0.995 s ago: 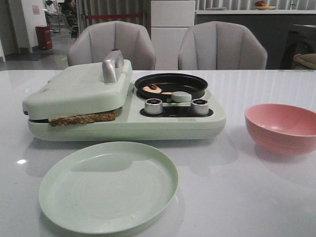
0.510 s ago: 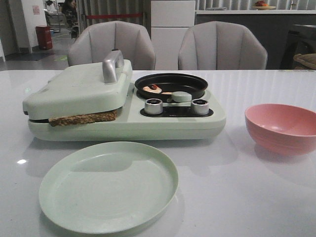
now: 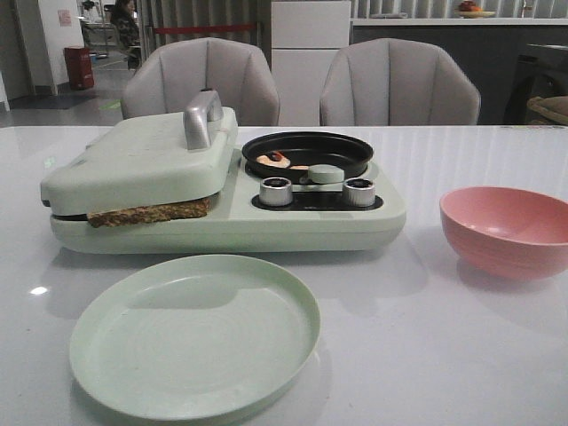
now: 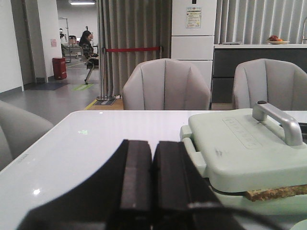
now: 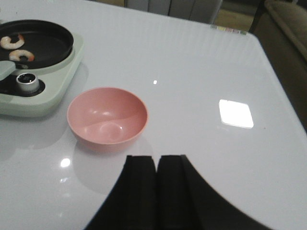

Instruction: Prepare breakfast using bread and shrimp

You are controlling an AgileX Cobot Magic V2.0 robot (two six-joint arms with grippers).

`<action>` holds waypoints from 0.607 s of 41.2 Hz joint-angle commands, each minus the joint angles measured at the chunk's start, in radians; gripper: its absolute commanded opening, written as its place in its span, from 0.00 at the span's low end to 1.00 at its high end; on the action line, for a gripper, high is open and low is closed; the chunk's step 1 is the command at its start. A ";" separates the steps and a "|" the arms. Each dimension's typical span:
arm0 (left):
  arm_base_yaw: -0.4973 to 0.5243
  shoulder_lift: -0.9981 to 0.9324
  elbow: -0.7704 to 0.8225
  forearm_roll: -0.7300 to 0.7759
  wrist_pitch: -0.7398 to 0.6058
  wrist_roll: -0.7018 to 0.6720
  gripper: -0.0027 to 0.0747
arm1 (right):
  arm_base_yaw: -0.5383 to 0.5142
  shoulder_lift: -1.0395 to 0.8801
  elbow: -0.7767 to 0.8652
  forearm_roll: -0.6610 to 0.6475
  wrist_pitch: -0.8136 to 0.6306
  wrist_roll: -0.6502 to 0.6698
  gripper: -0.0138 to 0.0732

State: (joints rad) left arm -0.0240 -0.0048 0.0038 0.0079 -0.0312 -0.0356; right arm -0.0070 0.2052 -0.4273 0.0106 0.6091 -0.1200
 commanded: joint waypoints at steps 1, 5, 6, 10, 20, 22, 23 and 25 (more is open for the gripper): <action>-0.006 -0.024 0.030 -0.008 -0.092 -0.009 0.17 | -0.005 -0.068 0.097 -0.024 -0.251 -0.001 0.12; -0.006 -0.024 0.030 -0.008 -0.092 -0.009 0.17 | -0.011 -0.145 0.221 -0.024 -0.377 -0.001 0.12; -0.006 -0.024 0.030 -0.008 -0.092 -0.009 0.17 | -0.017 -0.158 0.259 -0.024 -0.404 -0.001 0.12; -0.006 -0.024 0.030 -0.008 -0.092 -0.009 0.17 | -0.037 -0.206 0.341 -0.023 -0.474 -0.001 0.12; -0.006 -0.022 0.030 -0.008 -0.092 -0.009 0.17 | -0.040 -0.235 0.453 -0.018 -0.589 -0.001 0.12; -0.006 -0.022 0.030 -0.008 -0.092 -0.009 0.17 | -0.032 -0.235 0.453 -0.018 -0.596 -0.001 0.12; -0.006 -0.022 0.030 -0.008 -0.092 -0.009 0.17 | -0.029 -0.235 0.453 -0.018 -0.599 -0.001 0.12; -0.006 -0.022 0.030 -0.008 -0.092 -0.009 0.17 | -0.020 -0.235 0.453 -0.018 -0.600 -0.001 0.12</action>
State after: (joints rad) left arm -0.0240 -0.0048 0.0038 0.0079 -0.0336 -0.0356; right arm -0.0353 -0.0097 0.0287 0.0000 0.1155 -0.1200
